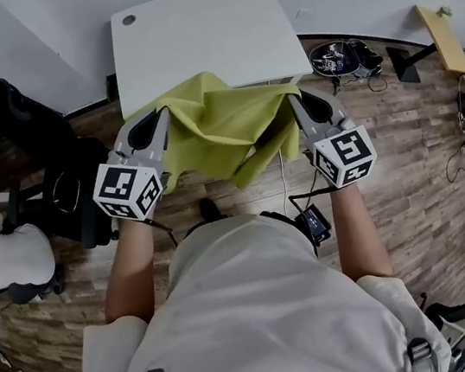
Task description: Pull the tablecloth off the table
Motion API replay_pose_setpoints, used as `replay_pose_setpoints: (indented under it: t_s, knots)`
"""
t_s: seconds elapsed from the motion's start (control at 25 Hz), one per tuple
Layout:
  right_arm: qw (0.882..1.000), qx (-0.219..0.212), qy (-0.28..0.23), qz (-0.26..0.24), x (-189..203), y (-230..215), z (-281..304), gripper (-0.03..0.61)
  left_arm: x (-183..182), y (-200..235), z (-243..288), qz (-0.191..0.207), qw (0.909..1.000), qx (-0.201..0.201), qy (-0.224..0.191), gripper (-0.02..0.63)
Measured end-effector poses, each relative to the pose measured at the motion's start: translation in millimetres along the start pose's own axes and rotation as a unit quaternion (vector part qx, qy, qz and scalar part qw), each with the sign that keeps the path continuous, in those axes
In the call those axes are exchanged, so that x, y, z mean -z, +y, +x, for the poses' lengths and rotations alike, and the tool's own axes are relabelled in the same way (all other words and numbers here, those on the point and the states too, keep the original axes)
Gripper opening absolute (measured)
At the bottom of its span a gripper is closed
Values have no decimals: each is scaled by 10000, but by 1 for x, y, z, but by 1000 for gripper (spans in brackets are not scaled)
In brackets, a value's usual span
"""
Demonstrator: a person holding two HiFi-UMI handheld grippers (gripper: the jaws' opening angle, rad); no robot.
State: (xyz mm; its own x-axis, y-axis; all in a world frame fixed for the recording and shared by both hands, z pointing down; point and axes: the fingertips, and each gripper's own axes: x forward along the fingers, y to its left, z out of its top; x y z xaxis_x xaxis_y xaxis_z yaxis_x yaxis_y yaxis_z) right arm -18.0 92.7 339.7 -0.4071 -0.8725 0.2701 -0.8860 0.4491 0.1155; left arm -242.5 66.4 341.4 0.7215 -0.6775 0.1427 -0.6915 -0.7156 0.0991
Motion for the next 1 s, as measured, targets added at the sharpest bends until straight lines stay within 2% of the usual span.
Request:
replay_pose_setpoints:
  t_s: [0.24, 0.64, 1.0]
  knots:
    - [9995, -277, -148, -35, 3, -20, -36, 18, -6, -49, 4, 58, 9998, -199, -64, 0]
    - [9954, -855, -389, -206, 23, -44, -113, 18, 1, -147, -3, 129, 9969, -749, -188, 0]
    - [9905, -1237, -484, -347, 44, -46, -176, 18, 12, -226, -14, 144, 9962, -842, -161, 2]
